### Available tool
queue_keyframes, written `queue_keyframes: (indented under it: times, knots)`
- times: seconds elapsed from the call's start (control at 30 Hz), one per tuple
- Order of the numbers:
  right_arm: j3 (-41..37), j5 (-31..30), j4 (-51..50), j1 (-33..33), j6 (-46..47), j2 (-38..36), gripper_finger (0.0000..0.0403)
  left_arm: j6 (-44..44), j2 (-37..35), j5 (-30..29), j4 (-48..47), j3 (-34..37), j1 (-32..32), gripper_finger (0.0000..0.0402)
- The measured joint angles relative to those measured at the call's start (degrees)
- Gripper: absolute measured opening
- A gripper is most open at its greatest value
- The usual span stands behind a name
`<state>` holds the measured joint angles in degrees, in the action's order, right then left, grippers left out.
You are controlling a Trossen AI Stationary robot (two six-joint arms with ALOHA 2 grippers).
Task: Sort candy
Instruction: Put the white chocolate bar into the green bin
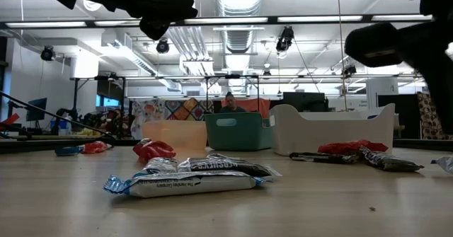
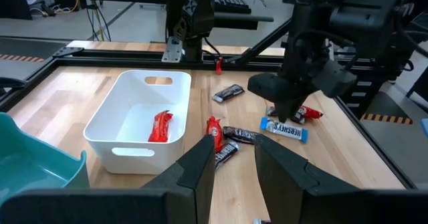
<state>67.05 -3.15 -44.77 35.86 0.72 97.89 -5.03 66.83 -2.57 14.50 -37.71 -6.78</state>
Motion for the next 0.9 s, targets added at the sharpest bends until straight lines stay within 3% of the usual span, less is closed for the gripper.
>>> queue_keyframes:
  times: [0.17,0.3,0.73,0.9]
  knots:
    - [0.0,0.0,0.1,0.0,-3.8,1.6,0.0194,0.0,0.0,0.0,0.0,0.0,0.0,0.0091]
    - [-0.1,0.0,0.2,0.0,-5.9,1.6,0.0221,0.0,0.0,0.0,-0.1,0.0,0.0,0.0091]
    - [-0.7,0.2,2.5,-0.7,-11.9,5.2,0.0225,0.0,0.0,0.0,-0.4,0.0,0.0,0.0091]
    - [-0.6,0.9,3.0,-0.9,-13.3,5.8,0.0202,0.0,0.0,0.0,-0.5,0.0,0.0,0.0091]
